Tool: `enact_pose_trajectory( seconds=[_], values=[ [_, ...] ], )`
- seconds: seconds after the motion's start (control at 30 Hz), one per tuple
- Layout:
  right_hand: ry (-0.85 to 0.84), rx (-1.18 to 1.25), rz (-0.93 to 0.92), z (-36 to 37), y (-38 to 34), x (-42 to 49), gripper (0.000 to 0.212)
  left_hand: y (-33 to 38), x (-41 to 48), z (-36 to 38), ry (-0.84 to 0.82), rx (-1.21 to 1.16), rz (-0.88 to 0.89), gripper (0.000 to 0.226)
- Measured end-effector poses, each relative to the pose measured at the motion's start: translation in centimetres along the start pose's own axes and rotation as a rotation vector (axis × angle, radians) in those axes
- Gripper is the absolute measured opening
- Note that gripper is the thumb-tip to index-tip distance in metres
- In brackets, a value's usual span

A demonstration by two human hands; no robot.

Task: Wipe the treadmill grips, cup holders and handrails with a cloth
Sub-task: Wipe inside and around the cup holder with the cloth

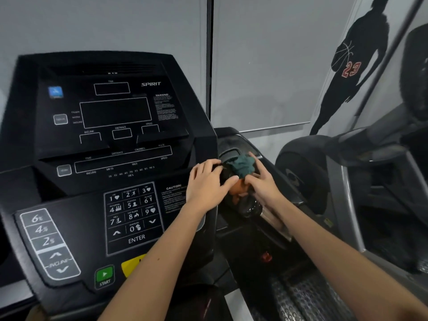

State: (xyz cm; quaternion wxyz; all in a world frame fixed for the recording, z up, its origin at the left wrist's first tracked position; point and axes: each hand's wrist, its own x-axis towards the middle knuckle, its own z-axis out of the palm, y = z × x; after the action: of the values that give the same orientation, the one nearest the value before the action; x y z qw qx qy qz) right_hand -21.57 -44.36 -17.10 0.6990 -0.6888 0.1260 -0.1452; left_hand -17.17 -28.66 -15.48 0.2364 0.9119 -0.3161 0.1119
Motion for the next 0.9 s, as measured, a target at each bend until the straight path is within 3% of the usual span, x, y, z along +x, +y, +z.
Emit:
enact_pose_trajectory(
  seconds=[0.17, 0.27, 0.33, 0.47, 0.77, 0.83, 0.9],
  values=[
    [0.019, -0.116, -0.047, -0.4, -0.3, 0.9, 0.034, 0.4, 1.4, 0.2, 0.147, -0.251, -0.081, 0.030],
    [0.070, -0.348, -0.157, -1.2, -0.2, 1.8, 0.039, 0.6, 2.0, -0.3, 0.244, -0.537, -0.154, 0.014],
    [0.110, -0.472, -0.199, -1.5, -0.4, 2.5, 0.040, 0.7, 2.4, -0.5, 0.272, -0.606, -0.154, 0.006],
    [0.240, -0.622, -0.313, -1.0, -1.3, 3.9, 0.041, 1.0, 3.1, -1.3, 0.387, -0.685, -0.116, 0.013],
    [0.184, -0.335, -0.440, 2.4, -6.5, 5.1, 0.035, -1.0, 4.7, -5.2, 0.462, -0.717, -0.066, 0.007],
    [0.221, -0.308, -0.457, 3.4, -7.4, 5.0, 0.037, -1.7, 4.7, -6.0, 0.390, -0.791, -0.074, 0.004],
    [0.259, -0.234, -0.466, 4.5, -8.3, 4.9, 0.034, -2.4, 4.3, -6.6, 0.255, -0.827, -0.097, 0.022]
  ],
)
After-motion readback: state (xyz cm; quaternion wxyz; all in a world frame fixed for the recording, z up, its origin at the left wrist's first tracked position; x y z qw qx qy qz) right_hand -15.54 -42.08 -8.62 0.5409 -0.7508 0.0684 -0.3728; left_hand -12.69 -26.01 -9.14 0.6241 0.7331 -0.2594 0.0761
